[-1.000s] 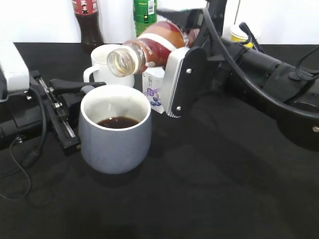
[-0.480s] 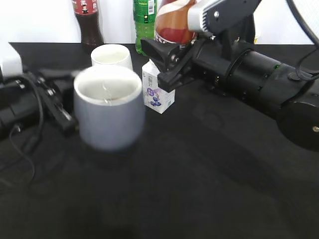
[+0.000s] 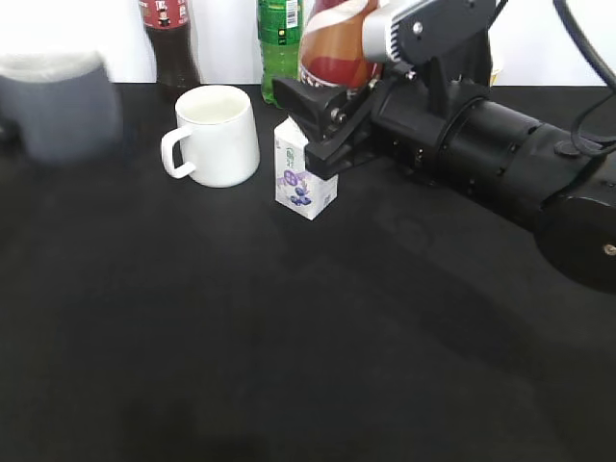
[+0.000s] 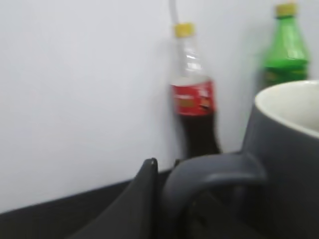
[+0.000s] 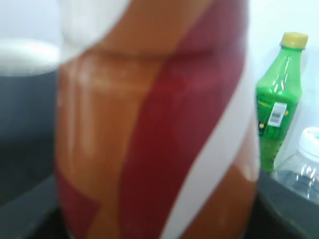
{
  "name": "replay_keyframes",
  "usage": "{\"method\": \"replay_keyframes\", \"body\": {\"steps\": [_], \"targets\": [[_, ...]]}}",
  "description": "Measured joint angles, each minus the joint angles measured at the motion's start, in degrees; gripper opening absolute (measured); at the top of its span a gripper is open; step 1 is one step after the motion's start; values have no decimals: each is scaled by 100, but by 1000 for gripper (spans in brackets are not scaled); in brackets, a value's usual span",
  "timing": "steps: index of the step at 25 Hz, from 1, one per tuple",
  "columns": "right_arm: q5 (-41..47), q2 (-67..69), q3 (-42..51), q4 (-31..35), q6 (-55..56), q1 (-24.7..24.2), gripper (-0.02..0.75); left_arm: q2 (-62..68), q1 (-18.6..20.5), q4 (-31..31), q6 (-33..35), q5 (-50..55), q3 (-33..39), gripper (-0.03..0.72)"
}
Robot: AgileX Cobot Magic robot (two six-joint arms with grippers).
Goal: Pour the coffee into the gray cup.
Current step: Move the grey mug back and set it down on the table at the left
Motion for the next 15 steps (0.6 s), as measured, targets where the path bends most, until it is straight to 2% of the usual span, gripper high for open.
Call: {"method": "replay_keyframes", "body": {"steps": [2,10,15], "targets": [[125,0,0,0,5,0,528,314,186,-31,0,6,-439,71],[143,0,0,0,8,0,528,2980,205,-143,35,-124,-2749,74],[143,0,0,53,13,0,528,3843,194,-107,35,-390,-3312,78]]}}
